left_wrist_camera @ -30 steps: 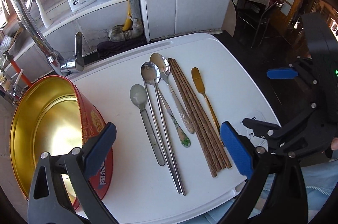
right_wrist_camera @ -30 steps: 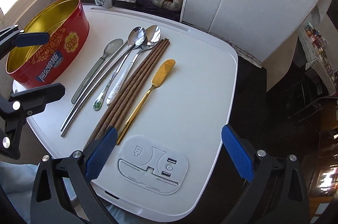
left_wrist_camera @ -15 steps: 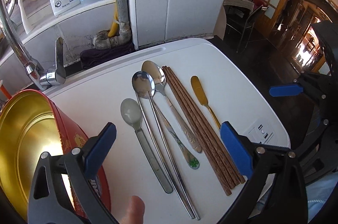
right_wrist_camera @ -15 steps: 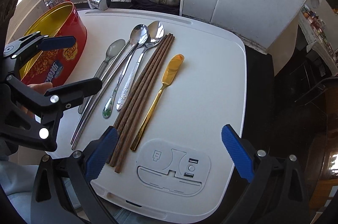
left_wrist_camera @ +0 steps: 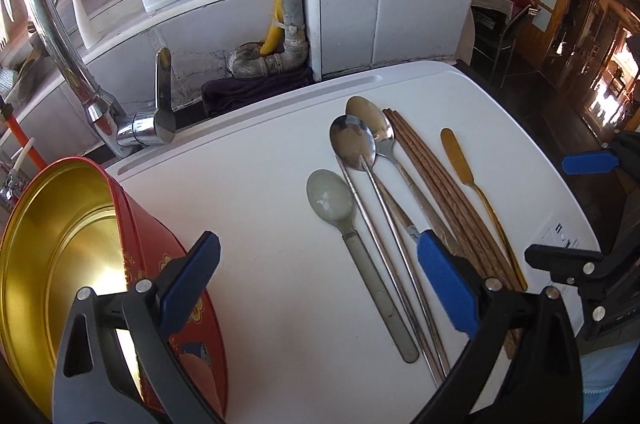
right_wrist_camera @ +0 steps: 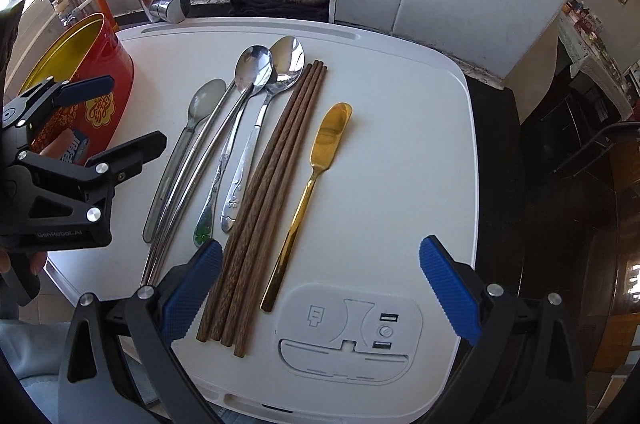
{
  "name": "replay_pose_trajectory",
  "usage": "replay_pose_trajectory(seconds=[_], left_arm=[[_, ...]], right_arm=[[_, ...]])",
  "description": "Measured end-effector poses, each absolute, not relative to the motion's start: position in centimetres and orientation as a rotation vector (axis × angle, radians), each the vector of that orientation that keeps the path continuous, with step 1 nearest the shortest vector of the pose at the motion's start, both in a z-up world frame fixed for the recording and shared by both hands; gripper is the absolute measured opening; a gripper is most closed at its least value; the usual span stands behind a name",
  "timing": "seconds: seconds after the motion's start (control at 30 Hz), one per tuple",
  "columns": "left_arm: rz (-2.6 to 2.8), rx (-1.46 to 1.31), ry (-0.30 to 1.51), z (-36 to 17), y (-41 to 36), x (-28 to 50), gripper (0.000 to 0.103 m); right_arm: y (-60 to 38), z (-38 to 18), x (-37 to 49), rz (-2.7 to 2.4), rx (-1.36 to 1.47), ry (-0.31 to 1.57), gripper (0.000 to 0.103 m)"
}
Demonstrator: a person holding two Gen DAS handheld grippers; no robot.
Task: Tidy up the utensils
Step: 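Move both tools down toward the utensils on the cutting board, then grasp the grey plastic spoon with the left tool while the right tool grasps the gold butter knife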
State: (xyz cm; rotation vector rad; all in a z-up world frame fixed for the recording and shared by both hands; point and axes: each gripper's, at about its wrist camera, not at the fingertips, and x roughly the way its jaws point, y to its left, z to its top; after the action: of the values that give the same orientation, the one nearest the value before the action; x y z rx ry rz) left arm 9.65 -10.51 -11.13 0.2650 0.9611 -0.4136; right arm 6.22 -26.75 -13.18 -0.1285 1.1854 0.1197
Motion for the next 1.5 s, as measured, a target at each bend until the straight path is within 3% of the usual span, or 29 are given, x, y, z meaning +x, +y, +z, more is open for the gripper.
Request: replay_pose_trajectory(seconds=[0.6,0.67,0.73,1.37,1.5], left_arm=[[-0.361,0.345,0.964,-12.2,-11.4,10.7,0.096],[-0.375,0.371,0.962,-12.4,-11.9,10.5,0.091],[-0.419,0.371,0.992,-12.7,-12.6,10.4,0.074],[-0.321,0.285,1.085,-14.2,-12.0,11.7,0.074],[-0.318,0.268,1.095,-14.4,-11.8,12.1,0.068]], right_arm=[[-28.2,-15.6,9.4,-0.016,-0.118,1.161,0.099],[-28.4,-15.6,9.5,-0.025,-0.116,1.162,0.099],[-28.7,-15.7,9.6,-0.028,-0.114,1.165,0.099],[-28.6,-16.3,10.0,-0.016,-0.110,1.171,0.099],[-28.6,-16.6,10.5,-0.023,-0.101,1.172,0.099]])
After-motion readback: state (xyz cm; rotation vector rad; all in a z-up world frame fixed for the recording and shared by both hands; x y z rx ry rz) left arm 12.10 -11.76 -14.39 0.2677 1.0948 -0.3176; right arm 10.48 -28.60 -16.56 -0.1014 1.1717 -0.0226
